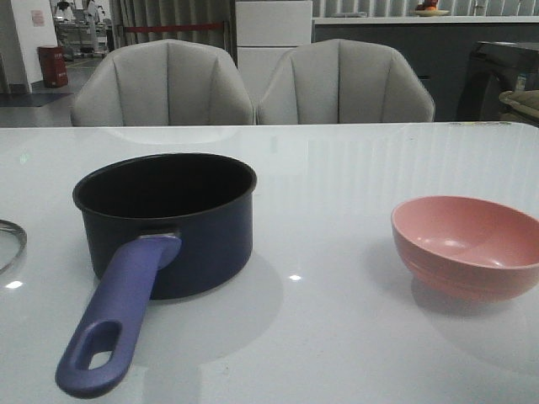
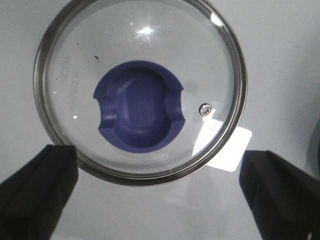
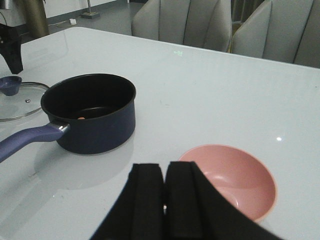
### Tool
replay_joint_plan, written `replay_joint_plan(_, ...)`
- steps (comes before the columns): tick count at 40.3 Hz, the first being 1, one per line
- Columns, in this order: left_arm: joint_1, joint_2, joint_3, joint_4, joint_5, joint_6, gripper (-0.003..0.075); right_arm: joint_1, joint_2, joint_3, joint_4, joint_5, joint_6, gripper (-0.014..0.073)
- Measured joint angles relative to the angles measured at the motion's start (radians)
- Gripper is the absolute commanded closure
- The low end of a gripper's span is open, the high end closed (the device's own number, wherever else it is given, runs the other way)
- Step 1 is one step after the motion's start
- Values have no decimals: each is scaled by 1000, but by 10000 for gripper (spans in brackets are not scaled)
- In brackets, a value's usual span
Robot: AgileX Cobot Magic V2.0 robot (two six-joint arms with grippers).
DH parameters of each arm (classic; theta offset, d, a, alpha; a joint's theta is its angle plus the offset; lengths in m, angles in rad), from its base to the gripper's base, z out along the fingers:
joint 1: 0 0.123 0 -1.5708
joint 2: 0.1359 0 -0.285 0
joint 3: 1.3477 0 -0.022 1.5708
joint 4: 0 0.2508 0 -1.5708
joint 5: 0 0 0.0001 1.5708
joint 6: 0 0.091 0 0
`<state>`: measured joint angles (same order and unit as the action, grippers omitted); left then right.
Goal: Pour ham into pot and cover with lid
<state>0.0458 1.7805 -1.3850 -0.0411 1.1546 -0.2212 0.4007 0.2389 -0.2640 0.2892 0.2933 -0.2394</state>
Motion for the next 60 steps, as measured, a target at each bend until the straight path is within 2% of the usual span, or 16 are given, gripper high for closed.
replay_joint_plan(12,0,117,-30,-52,10,20,38,0,0,0,0,0,0,453)
replay_joint_plan(34,55,158,-33,-62,9,27,38,0,0,0,0,0,0,453)
replay_joint_plan(45,56,160,-33,-65,-49,34,38,0,0,0,0,0,0,453)
replay_joint_plan(60,57,201,-33,-63,-56,45,41,0,0,0,0,0,0,453)
